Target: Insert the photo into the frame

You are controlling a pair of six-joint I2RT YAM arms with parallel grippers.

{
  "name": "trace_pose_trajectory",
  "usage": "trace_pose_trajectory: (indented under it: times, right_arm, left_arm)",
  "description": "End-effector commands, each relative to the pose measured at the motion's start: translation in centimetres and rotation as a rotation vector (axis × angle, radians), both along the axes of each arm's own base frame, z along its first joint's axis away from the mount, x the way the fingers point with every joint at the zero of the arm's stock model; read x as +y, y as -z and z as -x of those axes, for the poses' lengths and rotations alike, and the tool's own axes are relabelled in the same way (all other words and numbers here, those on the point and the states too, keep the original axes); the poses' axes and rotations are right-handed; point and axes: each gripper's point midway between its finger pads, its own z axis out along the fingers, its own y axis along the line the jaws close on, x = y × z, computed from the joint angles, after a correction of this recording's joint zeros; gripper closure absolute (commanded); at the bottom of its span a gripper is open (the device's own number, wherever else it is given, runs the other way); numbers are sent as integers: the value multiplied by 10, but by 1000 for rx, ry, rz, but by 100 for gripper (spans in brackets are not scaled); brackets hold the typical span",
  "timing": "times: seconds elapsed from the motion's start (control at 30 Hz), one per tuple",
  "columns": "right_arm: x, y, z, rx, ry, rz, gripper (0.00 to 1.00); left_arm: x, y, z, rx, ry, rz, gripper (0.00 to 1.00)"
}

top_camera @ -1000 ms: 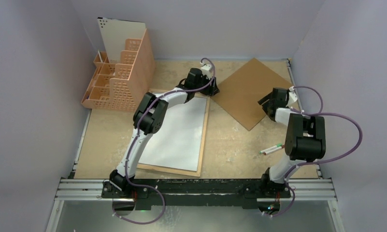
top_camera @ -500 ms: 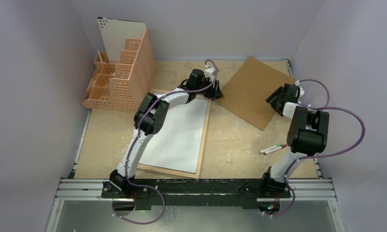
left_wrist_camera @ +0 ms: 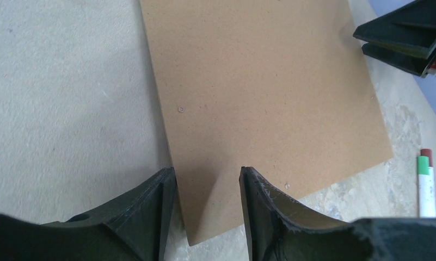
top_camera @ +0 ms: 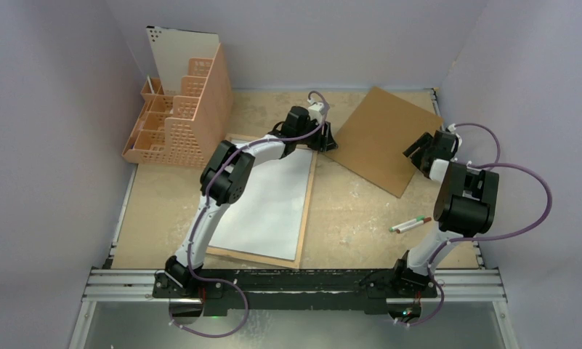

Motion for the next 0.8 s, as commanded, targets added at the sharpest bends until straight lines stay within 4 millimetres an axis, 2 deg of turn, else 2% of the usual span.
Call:
trace_pose_trajectory:
  times: [0.0, 0.13, 0.27, 0.57, 0.63, 0.77]
  right_arm:
    - [71, 50, 58, 159, -94, -306, 31]
    - [85, 50, 68, 130, -89, -381, 32]
    - [90, 46, 73, 113, -87, -399, 32]
    - [116, 40, 84, 89, -182, -472, 32]
    - [125, 37, 85, 86, -211, -481, 32]
    - [143, 36, 90, 97, -260, -486, 32]
  left_arm:
    - [-12, 2, 64, 308, 21, 31, 52]
    - [-19, -31, 66, 287, 43, 89, 52]
    - [-20, -55, 68, 261, 61, 101, 53]
    - [3, -67, 81, 236, 18, 39, 56]
    - [12, -61, 88, 258, 4, -3, 56]
    - [34, -56, 90, 240, -64, -104, 57]
